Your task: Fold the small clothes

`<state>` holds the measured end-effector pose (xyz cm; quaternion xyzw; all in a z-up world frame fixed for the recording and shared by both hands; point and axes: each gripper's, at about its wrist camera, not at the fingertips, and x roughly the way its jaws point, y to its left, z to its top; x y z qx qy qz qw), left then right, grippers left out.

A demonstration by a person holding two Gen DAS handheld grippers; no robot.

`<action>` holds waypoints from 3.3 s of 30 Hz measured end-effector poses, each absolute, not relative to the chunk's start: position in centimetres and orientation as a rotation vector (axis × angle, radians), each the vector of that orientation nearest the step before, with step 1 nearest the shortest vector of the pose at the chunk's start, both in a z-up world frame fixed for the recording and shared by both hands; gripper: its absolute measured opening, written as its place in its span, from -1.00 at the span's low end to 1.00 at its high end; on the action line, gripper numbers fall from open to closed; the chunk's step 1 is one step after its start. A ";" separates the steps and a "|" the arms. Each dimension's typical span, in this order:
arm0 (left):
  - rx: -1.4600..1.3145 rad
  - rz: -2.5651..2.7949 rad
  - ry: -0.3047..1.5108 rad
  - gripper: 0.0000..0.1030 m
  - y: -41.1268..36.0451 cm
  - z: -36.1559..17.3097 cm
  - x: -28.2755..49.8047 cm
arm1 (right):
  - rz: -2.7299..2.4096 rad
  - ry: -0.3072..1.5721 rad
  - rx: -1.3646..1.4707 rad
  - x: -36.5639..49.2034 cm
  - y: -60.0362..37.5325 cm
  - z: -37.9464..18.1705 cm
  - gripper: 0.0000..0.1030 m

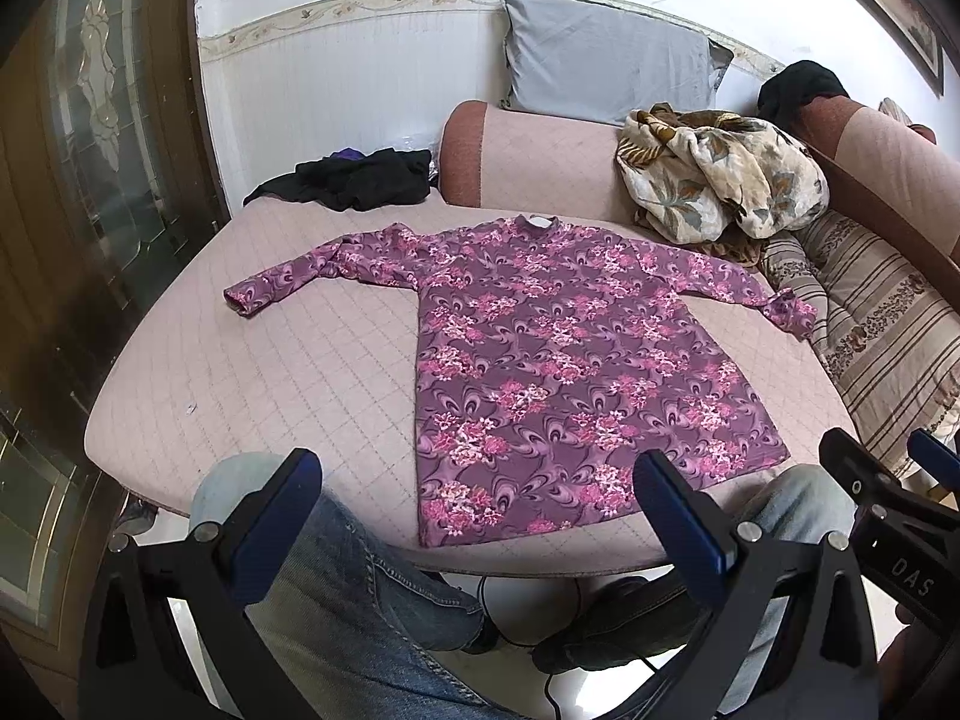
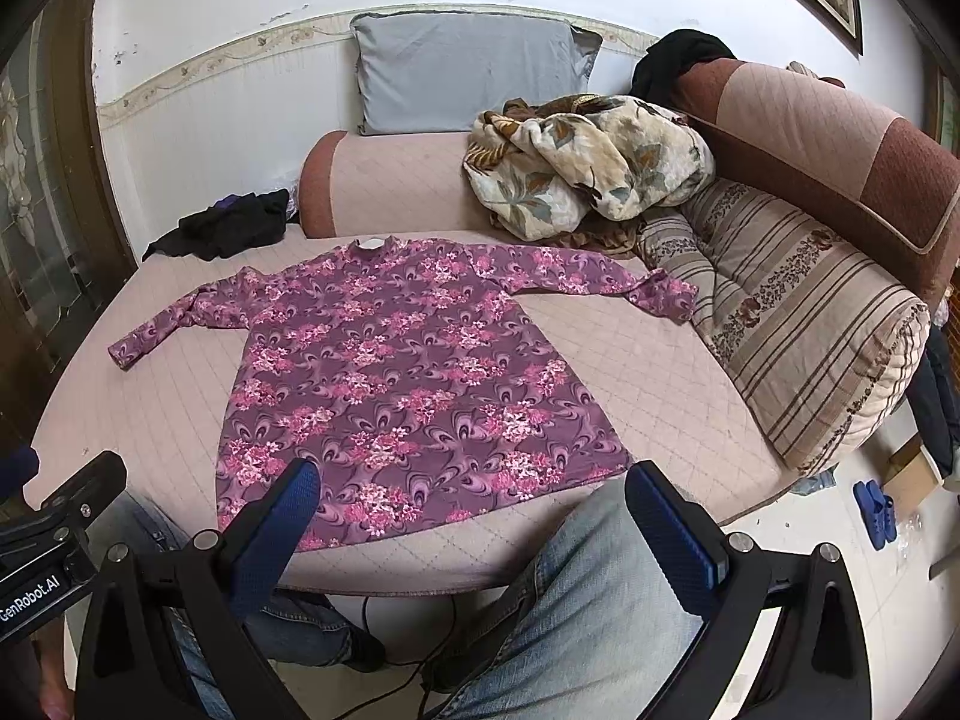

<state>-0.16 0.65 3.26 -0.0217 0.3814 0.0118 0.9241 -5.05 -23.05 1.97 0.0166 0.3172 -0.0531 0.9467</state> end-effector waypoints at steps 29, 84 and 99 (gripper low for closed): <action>-0.047 0.035 0.786 1.00 1.6 2.6 -0.3 | -0.077 0.665 0.056 -4.6 -23.2 1.2 1.00; -0.035 -0.345 1.041 1.00 -13.8 -11.3 31.5 | -0.430 0.813 0.977 33.0 -67.6 -11.4 0.50; -0.145 -0.333 1.033 1.00 -9.4 -9.8 32.4 | -0.400 0.567 0.305 35.4 -55.1 0.9 -0.91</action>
